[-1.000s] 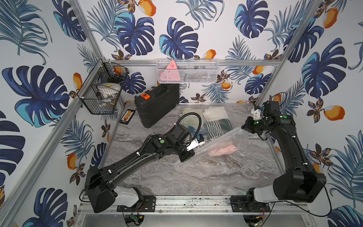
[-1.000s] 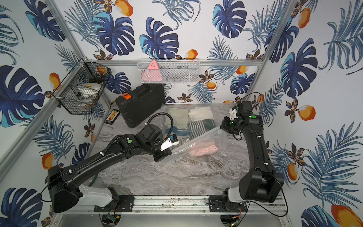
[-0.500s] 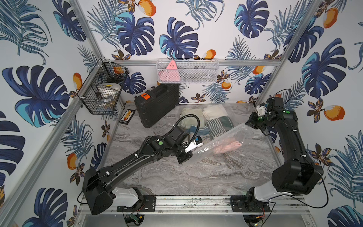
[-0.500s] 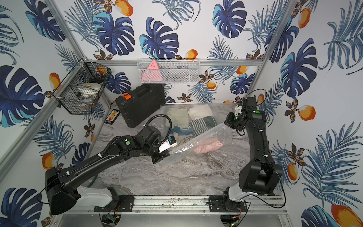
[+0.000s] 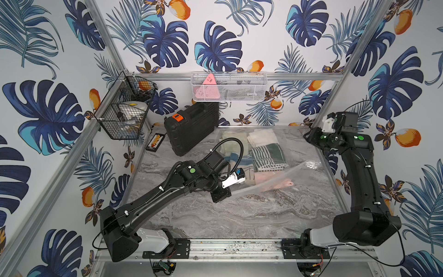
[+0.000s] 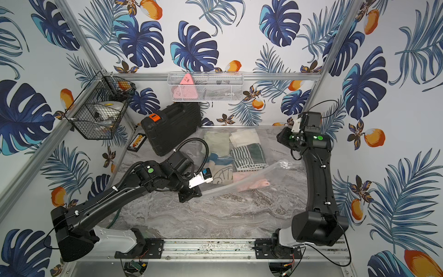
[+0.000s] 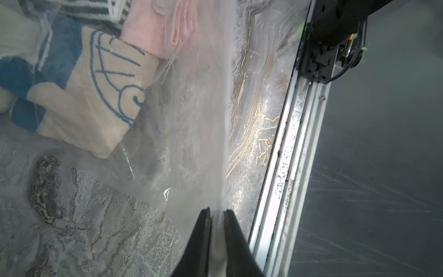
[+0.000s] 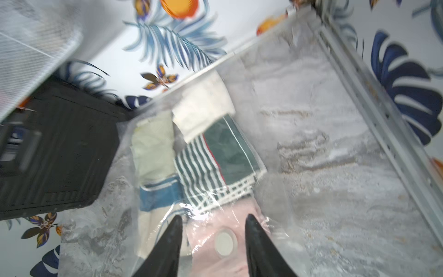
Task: Place the folded towel into the vacuum bag
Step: Close the vacuum bag at the center of the board, then adjust the vacuum bag at the center of the board.
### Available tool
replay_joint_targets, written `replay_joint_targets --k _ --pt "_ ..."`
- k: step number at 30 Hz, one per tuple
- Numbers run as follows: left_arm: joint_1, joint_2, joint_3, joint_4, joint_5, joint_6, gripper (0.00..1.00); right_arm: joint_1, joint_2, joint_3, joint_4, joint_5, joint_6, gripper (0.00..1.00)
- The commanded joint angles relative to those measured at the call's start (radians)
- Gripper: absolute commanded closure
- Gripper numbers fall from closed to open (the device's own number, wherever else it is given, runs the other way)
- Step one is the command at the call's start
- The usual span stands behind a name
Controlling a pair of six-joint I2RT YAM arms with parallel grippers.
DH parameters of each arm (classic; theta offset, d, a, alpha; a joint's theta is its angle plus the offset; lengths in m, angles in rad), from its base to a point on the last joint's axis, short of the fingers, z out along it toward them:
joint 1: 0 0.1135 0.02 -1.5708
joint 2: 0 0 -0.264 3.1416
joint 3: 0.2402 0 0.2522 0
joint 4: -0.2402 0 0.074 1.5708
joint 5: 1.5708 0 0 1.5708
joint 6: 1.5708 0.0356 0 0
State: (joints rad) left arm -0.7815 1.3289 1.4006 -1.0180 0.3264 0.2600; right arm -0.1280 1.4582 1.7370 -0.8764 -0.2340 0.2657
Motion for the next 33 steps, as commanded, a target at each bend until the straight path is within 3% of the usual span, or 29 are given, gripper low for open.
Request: replay_joint_targets --k 1,7,11,15,19,25,29,33 --pt "0.016 -0.011 0.066 -0.004 0.044 -0.043 0.68 0.053 0.036 0.038 -0.025 0.041 -0.035 0.55" --pt "0.054 0.048 0.108 0.135 0.063 -0.141 0.65 0.298 0.096 -0.19 -0.017 0.114 0.015 0.63" --pt "0.058 0.083 -0.055 0.338 0.014 -0.236 0.65 0.436 0.08 -0.494 0.159 0.127 0.14 0.66" --pt "0.058 0.168 -0.156 0.447 -0.08 -0.291 0.65 0.487 0.132 -0.658 0.352 0.074 0.258 0.67" --pt "0.06 0.201 -0.2 0.491 -0.131 -0.296 0.65 0.49 0.244 -0.674 0.46 0.013 0.331 0.67" --pt "0.09 0.205 -0.236 0.54 -0.168 -0.297 0.64 0.489 0.416 -0.607 0.554 0.027 0.412 0.68" --pt "0.099 0.201 -0.219 0.536 -0.173 -0.289 0.64 0.486 0.501 -0.485 0.534 0.025 0.386 0.69" --pt "0.1 0.163 -0.216 0.542 -0.202 -0.283 0.64 0.484 0.483 -0.435 0.468 0.029 0.296 0.68"
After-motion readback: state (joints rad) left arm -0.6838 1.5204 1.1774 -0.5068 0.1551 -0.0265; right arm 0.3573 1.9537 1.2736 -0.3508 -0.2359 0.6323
